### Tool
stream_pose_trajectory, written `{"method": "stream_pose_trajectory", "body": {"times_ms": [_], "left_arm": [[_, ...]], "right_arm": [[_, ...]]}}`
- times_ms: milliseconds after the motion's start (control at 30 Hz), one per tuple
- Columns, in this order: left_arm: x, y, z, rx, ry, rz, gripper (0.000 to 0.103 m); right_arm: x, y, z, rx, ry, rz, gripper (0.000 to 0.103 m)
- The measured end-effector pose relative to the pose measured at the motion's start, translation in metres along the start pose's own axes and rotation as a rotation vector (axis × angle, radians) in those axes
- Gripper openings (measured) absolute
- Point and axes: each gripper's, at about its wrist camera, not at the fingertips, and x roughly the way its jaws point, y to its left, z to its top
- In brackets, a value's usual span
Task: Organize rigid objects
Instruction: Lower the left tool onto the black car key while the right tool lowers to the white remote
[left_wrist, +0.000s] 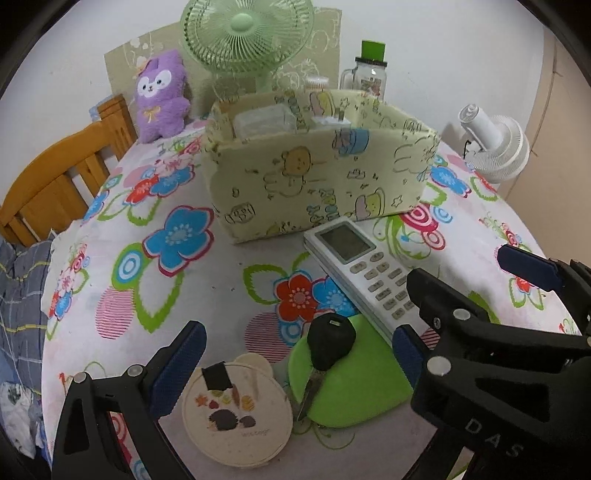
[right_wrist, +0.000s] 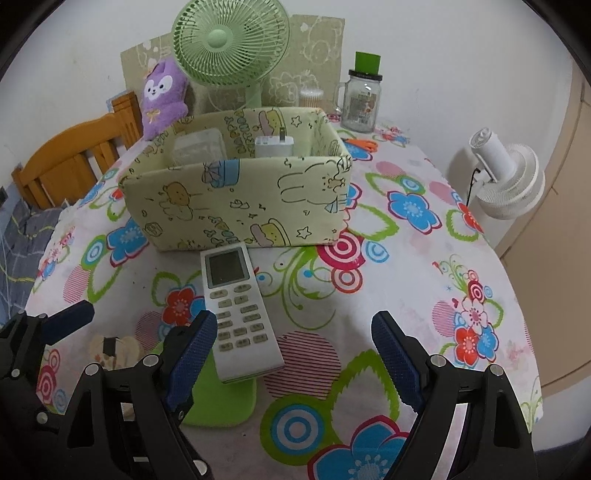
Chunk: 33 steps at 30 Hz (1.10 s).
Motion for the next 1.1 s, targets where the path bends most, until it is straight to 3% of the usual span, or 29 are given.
{"method": "stream_pose_trajectory", "body": {"times_ms": [367,500,767,900,1000,1100], "left_arm": [[0.017,-0.007,-0.006,0.009,0.044,-0.020,0.087],[0.022,-0.009,-0.007,0.016,0.065,-0.039,0.075],[0.026,-0.008,-0.003,-0.004,0.074,-0.064,0.070],[0.025,-0.009,-0.002,-0.022,0.082,-0.094,0.056],[0.024,-0.012,-0.003,-0.003,0.071,-0.080,0.053],[0.022,-0.016,-0.002,0.032,0.048,-0.054,0.040]], "right_arm": [[0.015,-0.006,-0.004,0.007,0.037,0.007,0.088],[0.018,-0.008,-0.005,0.013,0.049,0.009,0.088],[0.022,-0.009,-0.004,0.017,0.058,0.012,0.088],[0.023,-0.008,-0.002,0.023,0.059,0.012,0.088],[0.024,-0.006,0.000,0.014,0.061,0.014,0.088],[0.025,-0.002,0.000,0.011,0.064,0.017,0.088]]}}
